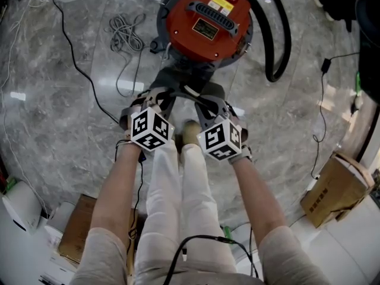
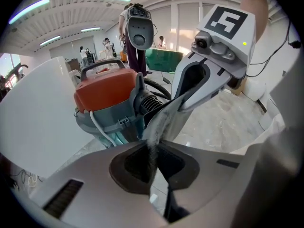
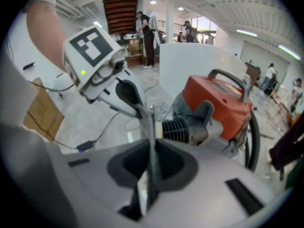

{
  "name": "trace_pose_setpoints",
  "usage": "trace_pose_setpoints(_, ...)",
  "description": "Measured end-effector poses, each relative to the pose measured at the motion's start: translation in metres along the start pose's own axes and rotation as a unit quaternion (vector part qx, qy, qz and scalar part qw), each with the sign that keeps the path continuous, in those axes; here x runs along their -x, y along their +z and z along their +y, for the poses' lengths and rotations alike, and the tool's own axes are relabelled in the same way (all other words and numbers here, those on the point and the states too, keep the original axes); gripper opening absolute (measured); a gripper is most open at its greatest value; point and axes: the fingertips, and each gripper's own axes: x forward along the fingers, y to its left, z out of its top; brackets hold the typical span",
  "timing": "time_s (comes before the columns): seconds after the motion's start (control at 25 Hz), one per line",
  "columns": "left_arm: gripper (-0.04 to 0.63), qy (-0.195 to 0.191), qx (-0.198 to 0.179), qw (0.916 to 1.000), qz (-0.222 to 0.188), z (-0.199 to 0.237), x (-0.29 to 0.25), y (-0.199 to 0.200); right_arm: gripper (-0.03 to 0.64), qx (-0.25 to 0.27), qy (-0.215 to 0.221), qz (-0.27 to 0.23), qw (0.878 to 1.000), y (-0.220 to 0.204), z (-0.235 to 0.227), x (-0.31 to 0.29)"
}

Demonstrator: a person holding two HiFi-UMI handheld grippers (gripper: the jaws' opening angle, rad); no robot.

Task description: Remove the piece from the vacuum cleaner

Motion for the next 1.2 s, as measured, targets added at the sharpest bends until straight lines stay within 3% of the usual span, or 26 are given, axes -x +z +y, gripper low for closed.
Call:
trace_pose_setpoints(0.16,0.041,-0.002,0.020,0.9998,0.004,-0.002,-0.002,-0.007,0.044,0.001,0.005,0.000,1.000,-0.002,0.006,-0.003)
trace_pose_setpoints(0.44,0.040,-0.019,-0.002,0.9997,0.013,-0.037,0.000,-0.027,0.041,0.012,0.019,0.011,1.000,-0.027,0.038,0.001)
trace_pose_setpoints(0.6,0.040,-0.020,0.009,0.9997,0.015,-0.048,0.006,-0.029,0.041,0.005,0.027,0.011,1.000,-0.032,0.048,0.009)
trace_pose_setpoints(1.2,0.040,0.010,0.069,0.9976,0.006,-0.075,0.092,0.014,0.041,0.007,0.044,-0.026,0.999,0.011,0.067,0.098)
